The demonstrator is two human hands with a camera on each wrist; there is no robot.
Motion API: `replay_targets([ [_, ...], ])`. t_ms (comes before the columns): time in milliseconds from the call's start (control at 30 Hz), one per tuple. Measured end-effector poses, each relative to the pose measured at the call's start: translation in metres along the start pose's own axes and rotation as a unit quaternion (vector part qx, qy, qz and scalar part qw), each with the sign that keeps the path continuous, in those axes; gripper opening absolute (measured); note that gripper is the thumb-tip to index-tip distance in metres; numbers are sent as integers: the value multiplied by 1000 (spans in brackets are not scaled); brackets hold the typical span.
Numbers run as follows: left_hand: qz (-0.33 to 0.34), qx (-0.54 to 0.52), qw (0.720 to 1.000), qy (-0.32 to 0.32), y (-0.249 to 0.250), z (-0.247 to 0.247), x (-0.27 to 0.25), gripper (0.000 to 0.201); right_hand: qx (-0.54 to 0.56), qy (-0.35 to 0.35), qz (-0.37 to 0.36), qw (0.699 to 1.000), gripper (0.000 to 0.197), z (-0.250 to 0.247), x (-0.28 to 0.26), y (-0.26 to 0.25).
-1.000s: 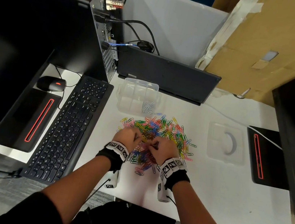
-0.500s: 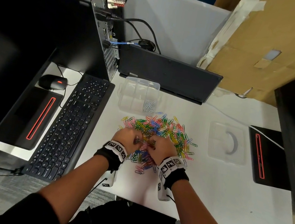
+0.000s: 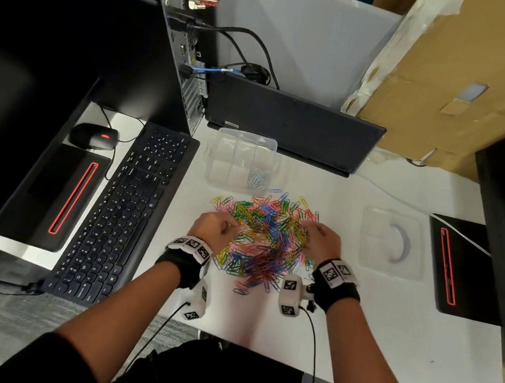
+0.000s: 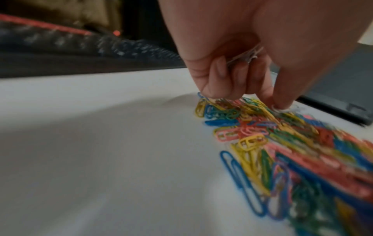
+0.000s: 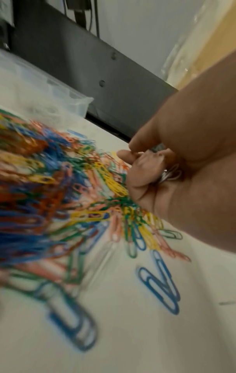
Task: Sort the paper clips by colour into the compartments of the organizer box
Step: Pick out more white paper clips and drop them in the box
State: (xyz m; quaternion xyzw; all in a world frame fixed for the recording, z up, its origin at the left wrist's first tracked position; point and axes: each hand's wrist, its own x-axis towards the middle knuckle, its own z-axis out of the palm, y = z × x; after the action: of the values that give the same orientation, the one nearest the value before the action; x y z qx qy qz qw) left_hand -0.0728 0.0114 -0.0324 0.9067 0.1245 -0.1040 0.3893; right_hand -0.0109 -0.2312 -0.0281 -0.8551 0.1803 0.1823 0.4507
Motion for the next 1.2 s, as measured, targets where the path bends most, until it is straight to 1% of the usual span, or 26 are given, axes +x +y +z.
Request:
replay_targets([
  [67, -19, -73, 997, -1, -6, 0, 1, 7, -67, 29, -18, 997, 12, -8, 7, 1],
  [133, -25, -100, 994, -22, -11, 0, 2, 11, -104, 43, -51, 992, 14, -11, 10, -3],
  [200, -34, -100, 994, -31, -12, 1, 2, 15, -129, 19, -63, 989, 19, -7, 9, -7],
  [267, -37, -92, 995, -29, -13, 1, 3, 15, -177, -17, -76, 981, 25, -1, 5, -12],
  [367, -47, -87, 995, -26, -14, -1, 5, 11, -218, -55, -138, 965, 23, 11, -6, -16],
  [433, -53, -107, 992, -29, -16, -2, 6, 7, -233, -90, -175, 952, 15, 18, -13, -16],
  [500, -55, -113, 992, -30, -19, -4, 4, 8, -253, -119, -180, 943, 5, 19, -17, -17],
  [567, -70, -115, 990, -28, -22, -6, 2, 14, -258, -119, -173, 943, 9, 19, -14, -21],
  [633, -94, -132, 986, -25, -26, -9, 1, 18, -237, -107, -174, 950, 15, 21, -10, -29],
  [700, -129, -161, 978, -12, -35, -9, 1, 22, -227, -99, -194, 949, 15, 30, -6, -38],
  [767, -154, -191, 969, 11, -41, -11, -1, 25, -234, -103, -221, 941, 14, 43, -4, -48],
  [833, -156, -200, 967, 27, -43, -12, -5, 30, -250, -120, -248, 928, 30, 58, -5, -56],
  [933, -146, -201, 967, 48, -38, -18, -12, 39, -304, -163, -289, 893, 56, 80, -13, -64],
  [1000, -143, -219, 963, 64, -39, -18, -14, 45, -347, -177, -301, 871, 62, 90, -20, -63],
  [1033, -142, -224, 962, 68, -41, -18, -15, 47, -353, -178, -304, 867, 58, 93, -23, -60],
  [1100, -133, -224, 963, 70, -47, -16, -14, 44, -346, -177, -306, 869, 40, 94, -29, -55],
  [1167, -128, -227, 964, 57, -52, -12, -13, 33, -317, -186, -304, 879, 21, 89, -33, -49],
  [1200, -126, -220, 966, 46, -56, -9, -11, 30, -289, -190, -297, 890, 13, 83, -34, -45],
])
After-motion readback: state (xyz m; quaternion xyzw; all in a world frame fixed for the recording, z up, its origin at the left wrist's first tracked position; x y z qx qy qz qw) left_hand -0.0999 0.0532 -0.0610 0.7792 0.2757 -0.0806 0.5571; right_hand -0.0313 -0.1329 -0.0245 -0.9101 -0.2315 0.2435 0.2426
